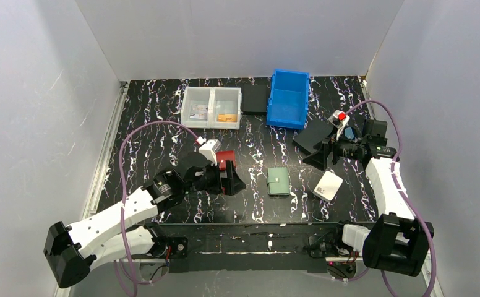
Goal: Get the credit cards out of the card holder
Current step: Open the card holder at the center of the board.
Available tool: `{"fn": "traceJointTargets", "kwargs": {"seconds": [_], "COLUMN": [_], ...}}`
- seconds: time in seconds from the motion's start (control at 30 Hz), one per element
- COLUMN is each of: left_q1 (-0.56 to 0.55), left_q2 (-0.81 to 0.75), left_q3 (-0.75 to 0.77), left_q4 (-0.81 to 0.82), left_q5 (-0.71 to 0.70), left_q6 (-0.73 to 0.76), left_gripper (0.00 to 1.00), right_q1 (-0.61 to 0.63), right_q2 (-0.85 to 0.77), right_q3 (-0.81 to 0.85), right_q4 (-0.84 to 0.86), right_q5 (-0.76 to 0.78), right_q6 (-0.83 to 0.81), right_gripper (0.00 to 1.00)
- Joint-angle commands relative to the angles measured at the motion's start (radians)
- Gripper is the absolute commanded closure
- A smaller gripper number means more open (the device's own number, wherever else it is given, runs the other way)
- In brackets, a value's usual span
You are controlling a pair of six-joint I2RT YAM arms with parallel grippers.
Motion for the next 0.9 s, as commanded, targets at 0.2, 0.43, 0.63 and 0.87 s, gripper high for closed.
{"fn": "traceJointTargets", "kwargs": {"seconds": [0.2, 0.43, 0.63, 0.87], "left_q1": [-0.041, -0.133, -0.161, -0.177], "left_q2": [0.011, 0.121, 0.211, 0.251], "left_q3": [-0.065, -0.027, 0.035, 0.054], "left_q4": [0.148, 0.197, 0.200, 0.200], "left_q5": [-0.052, -0.123, -0.136, -0.155], "left_q6": [-0.104, -0.122, -0.112, -0.123], "left_gripper": [0.01, 0.01, 0.01, 0.01], "right_q1": [0.003, 0.003, 0.003, 0.003], "right_q2": [-0.049, -0.053, -0.053, -0.057], "right_q3": [-0.018, -0.020, -0.018, -0.020], "right_q4": [0.015, 0.013, 0.007, 0.007], "right_q5": [0.019, 0.027, 0.031, 0.036], "right_q6": [-0.067, -0.065, -0.066, -0.066], "right_gripper": [0.00, 0.00, 0.00, 0.00]}}
